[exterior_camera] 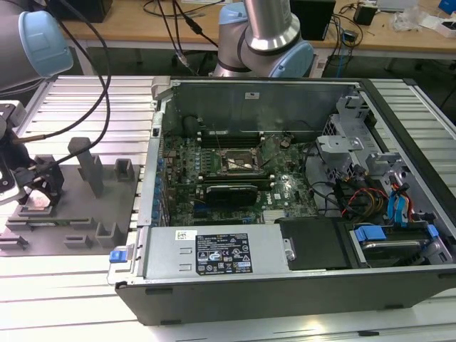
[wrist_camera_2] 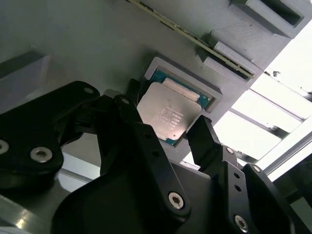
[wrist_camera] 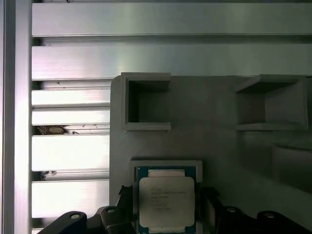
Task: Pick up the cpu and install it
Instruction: 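Pick up the cpu and move it towards the insertion slot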
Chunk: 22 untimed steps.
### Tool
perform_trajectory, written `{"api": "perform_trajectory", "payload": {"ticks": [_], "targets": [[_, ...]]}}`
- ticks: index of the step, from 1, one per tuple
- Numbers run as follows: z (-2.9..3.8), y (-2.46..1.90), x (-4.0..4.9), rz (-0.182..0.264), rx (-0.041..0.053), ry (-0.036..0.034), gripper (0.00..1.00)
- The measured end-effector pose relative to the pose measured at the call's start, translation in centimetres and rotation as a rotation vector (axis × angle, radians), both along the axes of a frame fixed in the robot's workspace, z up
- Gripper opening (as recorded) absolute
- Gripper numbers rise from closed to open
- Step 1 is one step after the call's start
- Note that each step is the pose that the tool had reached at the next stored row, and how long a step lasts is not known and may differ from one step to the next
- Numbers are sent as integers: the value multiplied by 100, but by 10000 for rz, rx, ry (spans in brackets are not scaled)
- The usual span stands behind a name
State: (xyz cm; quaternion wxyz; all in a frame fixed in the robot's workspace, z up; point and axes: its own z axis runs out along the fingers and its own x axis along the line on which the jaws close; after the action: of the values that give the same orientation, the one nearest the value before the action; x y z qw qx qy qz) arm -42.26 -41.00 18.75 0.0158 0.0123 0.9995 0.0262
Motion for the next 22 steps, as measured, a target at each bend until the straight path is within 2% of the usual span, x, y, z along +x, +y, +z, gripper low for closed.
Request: {"api": "perform_trajectory", "payload": {"ticks": [5,6,7,8,16,20,22], "targets": [[1,-2,1,2,4,4,66],[0,-3,1,4,3,56,66],[-1,-3,3,5,4,151,66],[-1,-2,2,3,3,195,66],[5,-2,26,1,2,256,66],[13,-2,29,2,4,261,66],[12,-3,38,5,4,301,66]]}}
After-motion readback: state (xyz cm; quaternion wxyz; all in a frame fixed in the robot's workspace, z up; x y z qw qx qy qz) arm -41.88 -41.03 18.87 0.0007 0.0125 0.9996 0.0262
